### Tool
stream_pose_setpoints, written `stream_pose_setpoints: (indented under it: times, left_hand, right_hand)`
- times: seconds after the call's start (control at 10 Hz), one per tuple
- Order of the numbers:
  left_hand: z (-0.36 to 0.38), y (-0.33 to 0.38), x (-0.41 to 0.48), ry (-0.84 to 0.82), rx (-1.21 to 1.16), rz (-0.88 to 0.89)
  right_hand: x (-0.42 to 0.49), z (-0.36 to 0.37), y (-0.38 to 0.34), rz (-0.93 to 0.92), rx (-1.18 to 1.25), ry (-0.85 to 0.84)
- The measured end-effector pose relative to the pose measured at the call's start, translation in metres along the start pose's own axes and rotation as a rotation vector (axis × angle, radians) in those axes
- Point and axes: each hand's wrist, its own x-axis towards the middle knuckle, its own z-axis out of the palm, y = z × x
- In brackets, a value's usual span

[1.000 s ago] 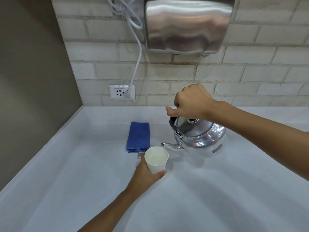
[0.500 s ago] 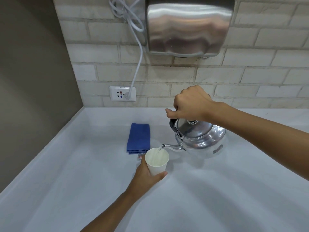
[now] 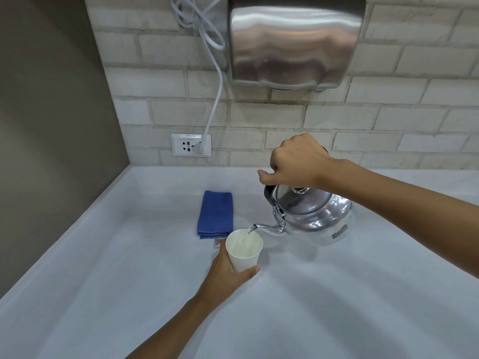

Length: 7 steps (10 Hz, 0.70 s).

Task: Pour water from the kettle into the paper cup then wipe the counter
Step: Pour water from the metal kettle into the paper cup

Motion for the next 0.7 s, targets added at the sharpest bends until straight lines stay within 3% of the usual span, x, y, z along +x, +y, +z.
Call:
stream_pose_setpoints:
  times: [0.7]
  left_hand:
    - [0.0005, -0.0020, 0.0015, 0.001, -0.007, -0.003]
  right_hand:
    - [-0.0024, 0.0002, 0.0012, 0.000, -0.018, -0.011]
